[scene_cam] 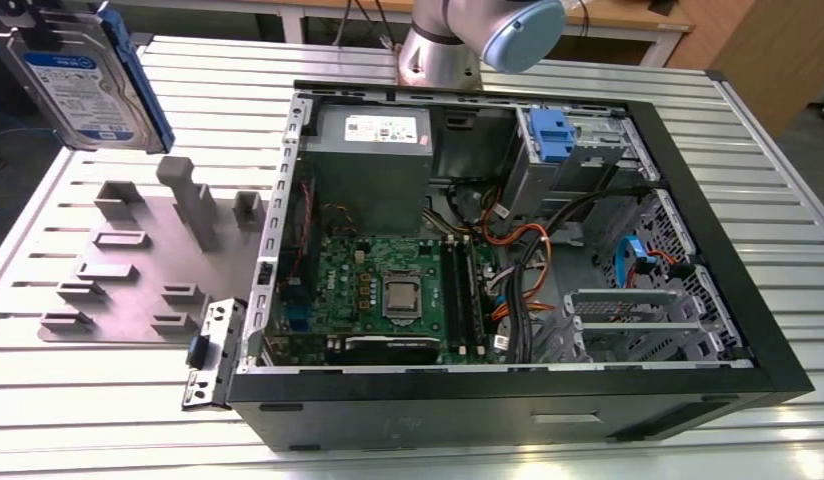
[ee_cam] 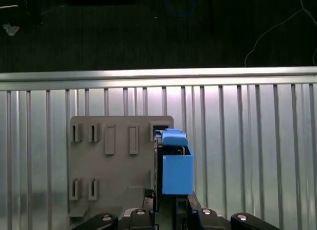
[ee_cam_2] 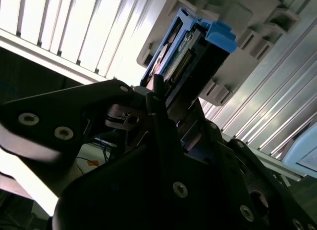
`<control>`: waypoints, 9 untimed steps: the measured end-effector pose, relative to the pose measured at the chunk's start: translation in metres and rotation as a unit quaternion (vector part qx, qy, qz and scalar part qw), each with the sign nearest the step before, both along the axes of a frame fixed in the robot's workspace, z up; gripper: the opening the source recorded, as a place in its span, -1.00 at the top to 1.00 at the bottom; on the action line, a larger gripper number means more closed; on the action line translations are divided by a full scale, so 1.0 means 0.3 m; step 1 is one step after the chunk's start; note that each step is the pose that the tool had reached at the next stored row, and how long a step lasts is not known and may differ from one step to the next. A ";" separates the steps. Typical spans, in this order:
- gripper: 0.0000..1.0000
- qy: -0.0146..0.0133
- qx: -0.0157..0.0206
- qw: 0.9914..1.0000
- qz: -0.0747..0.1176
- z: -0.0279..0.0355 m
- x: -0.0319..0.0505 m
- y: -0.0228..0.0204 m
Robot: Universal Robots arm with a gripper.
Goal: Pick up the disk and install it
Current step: 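Pick up the disk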
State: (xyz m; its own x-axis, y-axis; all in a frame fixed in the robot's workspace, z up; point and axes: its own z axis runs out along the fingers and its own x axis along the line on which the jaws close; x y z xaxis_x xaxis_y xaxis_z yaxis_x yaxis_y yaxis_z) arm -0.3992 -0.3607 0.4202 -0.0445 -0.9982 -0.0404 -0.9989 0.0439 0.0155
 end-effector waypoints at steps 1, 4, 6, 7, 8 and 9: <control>0.30 0.000 0.000 1.000 0.000 0.005 0.000 0.000; 0.30 0.000 0.000 1.000 0.000 0.030 0.000 0.000; 0.30 0.000 0.000 1.000 0.000 0.053 0.000 0.000; 0.30 0.000 0.000 1.000 0.000 0.066 0.000 0.000; 0.30 0.000 0.000 1.000 0.000 0.079 0.000 0.000; 0.30 0.000 0.000 1.000 0.000 0.092 0.000 0.000</control>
